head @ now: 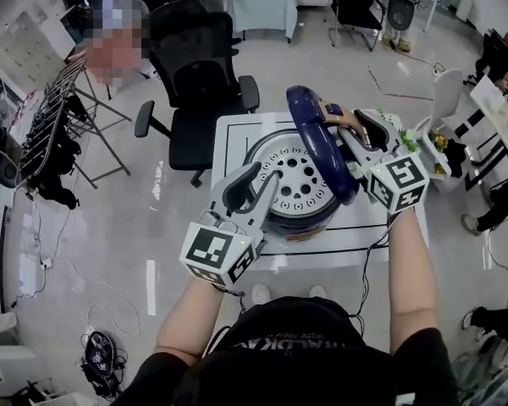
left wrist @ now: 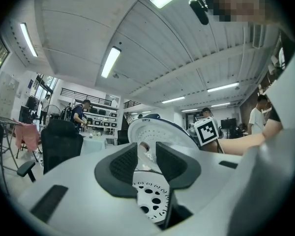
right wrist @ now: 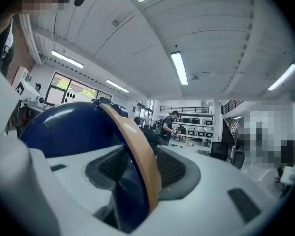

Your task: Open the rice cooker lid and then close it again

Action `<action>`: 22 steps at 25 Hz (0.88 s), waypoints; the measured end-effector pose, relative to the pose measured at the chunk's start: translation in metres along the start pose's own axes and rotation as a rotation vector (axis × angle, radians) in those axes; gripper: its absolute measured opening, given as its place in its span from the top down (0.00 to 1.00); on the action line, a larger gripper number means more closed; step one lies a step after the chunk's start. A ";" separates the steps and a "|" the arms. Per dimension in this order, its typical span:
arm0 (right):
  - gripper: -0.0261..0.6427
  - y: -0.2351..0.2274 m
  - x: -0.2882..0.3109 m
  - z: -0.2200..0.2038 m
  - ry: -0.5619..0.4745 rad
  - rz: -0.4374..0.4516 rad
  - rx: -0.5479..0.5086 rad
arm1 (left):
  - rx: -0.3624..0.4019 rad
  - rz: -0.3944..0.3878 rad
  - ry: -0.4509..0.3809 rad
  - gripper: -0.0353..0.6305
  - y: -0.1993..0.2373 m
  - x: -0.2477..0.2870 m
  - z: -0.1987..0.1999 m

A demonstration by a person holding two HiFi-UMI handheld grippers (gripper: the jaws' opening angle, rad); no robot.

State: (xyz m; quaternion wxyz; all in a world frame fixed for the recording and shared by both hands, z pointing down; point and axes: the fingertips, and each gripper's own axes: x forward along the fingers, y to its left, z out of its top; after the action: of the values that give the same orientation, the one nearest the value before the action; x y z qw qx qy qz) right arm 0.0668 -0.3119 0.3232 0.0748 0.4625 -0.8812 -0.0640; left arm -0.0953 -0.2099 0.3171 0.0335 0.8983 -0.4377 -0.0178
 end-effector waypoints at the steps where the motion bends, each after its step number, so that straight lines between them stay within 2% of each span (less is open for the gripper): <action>1: 0.69 -0.006 -0.003 0.000 -0.014 -0.002 0.030 | 0.001 0.004 0.001 0.76 -0.004 0.001 0.000; 5: 0.69 -0.034 -0.017 -0.004 -0.066 -0.011 0.146 | 0.007 0.021 0.012 0.76 -0.022 0.007 -0.004; 10: 0.71 -0.064 -0.032 -0.014 -0.105 -0.027 0.235 | 0.012 0.042 0.028 0.76 -0.044 0.018 -0.011; 22: 0.72 -0.088 -0.054 -0.037 -0.106 -0.018 0.301 | 0.001 0.087 0.033 0.76 -0.078 0.031 -0.024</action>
State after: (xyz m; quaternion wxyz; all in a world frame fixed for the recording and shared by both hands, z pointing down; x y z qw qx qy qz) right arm 0.1750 -0.3187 0.3399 -0.0427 0.4723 -0.8793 0.0438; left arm -0.0137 -0.1855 0.3348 0.0411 0.8787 -0.4755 -0.0013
